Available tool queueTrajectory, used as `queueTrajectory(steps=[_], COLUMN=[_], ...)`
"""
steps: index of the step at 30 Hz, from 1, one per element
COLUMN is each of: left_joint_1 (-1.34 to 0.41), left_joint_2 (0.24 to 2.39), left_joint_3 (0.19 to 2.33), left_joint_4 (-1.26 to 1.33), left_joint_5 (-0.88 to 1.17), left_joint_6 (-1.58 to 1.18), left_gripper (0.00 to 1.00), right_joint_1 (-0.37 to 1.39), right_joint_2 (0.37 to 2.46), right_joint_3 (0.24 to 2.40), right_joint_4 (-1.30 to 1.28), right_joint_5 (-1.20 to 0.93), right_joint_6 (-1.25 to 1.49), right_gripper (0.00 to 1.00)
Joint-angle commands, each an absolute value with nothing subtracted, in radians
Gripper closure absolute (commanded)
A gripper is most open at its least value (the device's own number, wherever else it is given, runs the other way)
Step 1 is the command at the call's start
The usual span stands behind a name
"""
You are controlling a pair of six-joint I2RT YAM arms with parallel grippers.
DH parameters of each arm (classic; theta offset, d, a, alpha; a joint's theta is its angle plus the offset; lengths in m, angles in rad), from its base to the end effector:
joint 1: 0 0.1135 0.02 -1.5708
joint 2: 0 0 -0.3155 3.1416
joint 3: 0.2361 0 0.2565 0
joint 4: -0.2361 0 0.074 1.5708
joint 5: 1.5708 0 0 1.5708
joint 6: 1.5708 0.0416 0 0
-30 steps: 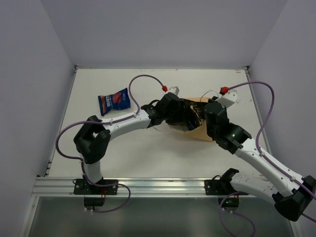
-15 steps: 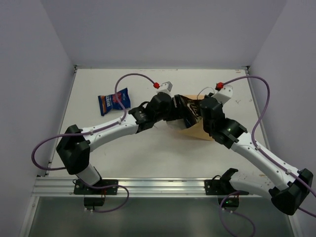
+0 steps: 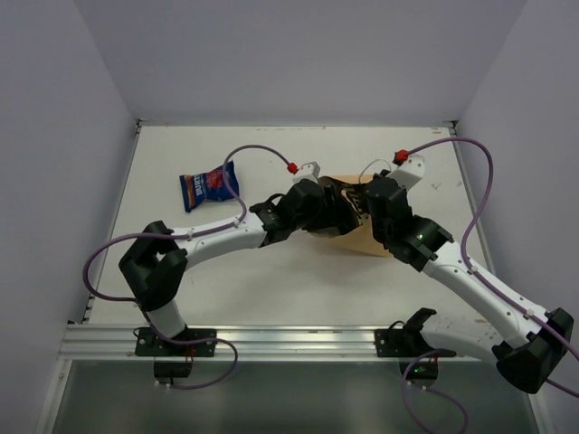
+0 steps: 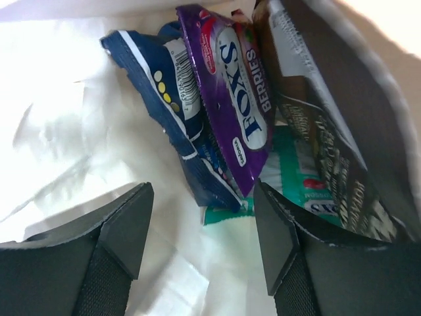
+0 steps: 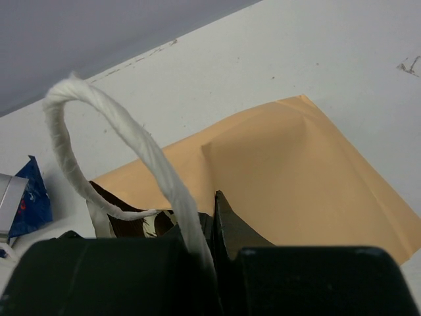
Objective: Take the snacks out of the paper bag
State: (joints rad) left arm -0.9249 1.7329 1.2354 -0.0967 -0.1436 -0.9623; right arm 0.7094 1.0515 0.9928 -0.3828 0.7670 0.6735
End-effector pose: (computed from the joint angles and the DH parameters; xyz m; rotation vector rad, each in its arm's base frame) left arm 0.2540 -0.3271 0.2941 -0.1313 2.3064 -0.8955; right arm 0.1781 0.1148 0.3883 0.4344 1.8364 0.1702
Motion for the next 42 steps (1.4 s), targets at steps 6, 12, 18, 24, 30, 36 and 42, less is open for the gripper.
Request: queueTrajectory(steps=[6, 12, 18, 24, 30, 36, 42], left_joint_1=[-0.92, -0.923, -0.931, -0.933, -0.919, -0.827, -0.743], left_joint_2=[1.499, 1.451, 1.543, 1.638, 1.632, 1.505, 1.424], left_joint_3=[1.198, 1.21, 1.256, 1.319, 1.439, 1.553, 1.718], left_joint_4=[-0.055, -0.032, -0.021, -0.018, -0.106, -0.207, -0.357], left_joint_5=[-0.198, -0.161, -0.11, -0.112, -0.147, -0.089, -0.025], left_joint_6=[-0.983, -0.997, -1.008, -0.983, -0.895, -0.828, -0.743], left_gripper=[0.26, 0.24, 0.27, 0.42, 1.0, 1.0, 1.0], right_joint_1=[0.718, 0.718, 0.718, 0.716, 0.698, 0.632, 0.569], right_joint_2=[1.028, 1.042, 1.054, 1.069, 1.084, 1.111, 1.112], right_joint_3=[0.986, 0.991, 0.997, 1.0, 0.989, 0.956, 0.934], right_joint_4=[-0.411, -0.41, -0.411, -0.411, -0.41, -0.41, -0.41], right_joint_5=[0.719, 0.716, 0.716, 0.715, 0.73, 0.733, 0.73], right_joint_6=[0.692, 0.686, 0.684, 0.684, 0.657, 0.646, 0.638], right_gripper=[1.0, 1.0, 1.0, 1.0, 1.0, 1.0, 1.0])
